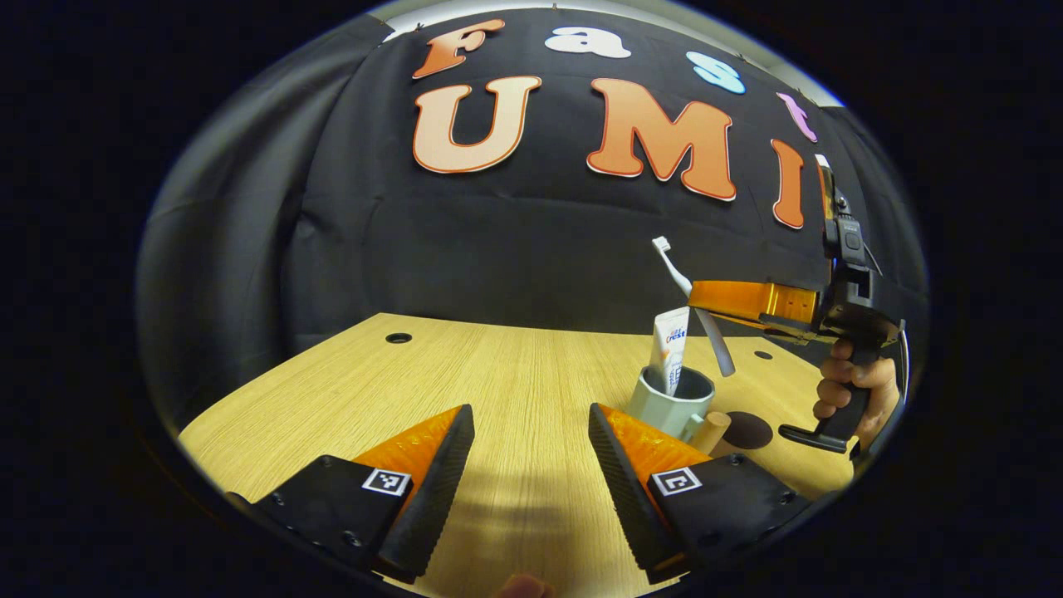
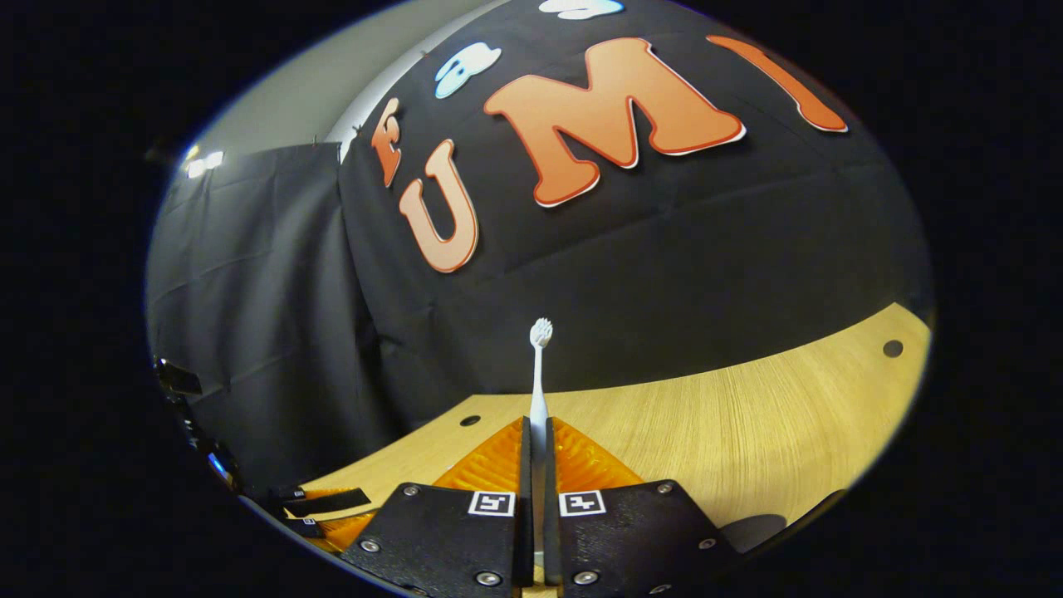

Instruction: Put the toothbrush and toothpaste on the desktop into the cup, then pick up the cup and place it on the coaster on the desktop.

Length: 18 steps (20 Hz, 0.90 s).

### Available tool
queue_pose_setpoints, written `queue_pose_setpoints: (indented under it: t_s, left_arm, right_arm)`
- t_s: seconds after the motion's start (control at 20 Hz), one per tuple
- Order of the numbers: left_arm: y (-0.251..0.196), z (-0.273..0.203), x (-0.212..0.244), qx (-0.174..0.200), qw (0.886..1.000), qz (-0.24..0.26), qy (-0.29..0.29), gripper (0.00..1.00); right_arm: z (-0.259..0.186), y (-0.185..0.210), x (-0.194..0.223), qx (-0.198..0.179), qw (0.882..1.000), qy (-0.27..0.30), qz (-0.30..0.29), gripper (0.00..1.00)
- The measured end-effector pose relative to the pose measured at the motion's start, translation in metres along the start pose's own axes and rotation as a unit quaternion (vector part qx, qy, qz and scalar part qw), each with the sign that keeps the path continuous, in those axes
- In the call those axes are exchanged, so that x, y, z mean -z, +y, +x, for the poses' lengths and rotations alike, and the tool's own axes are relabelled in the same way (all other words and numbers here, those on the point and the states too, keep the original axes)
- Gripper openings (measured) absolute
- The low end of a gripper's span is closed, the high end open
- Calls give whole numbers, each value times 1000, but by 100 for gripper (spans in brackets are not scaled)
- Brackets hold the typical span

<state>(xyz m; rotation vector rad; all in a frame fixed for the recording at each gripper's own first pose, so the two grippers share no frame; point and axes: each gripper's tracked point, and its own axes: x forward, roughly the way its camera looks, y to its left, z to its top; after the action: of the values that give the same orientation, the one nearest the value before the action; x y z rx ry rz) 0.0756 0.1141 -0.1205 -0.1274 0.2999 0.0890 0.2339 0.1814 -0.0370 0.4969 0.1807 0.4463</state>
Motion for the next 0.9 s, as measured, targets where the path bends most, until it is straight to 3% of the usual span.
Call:
queue_pose_setpoints:
  t_s: [0.2,0.35,0.9]
  left_arm:
    - [4,0,2,-5,1000,-1,3,90]
    - [8,1,7,-9,1000,-2,8,90]
    - [-17,6,-15,12,1000,-10,-10,90]
  right_arm:
    - [12,-19,-6,8,999,-37,37,5]
    - [12,-15,-4,-6,997,-56,49,5]
    - [-3,-19,28,2,999,-44,5,7]
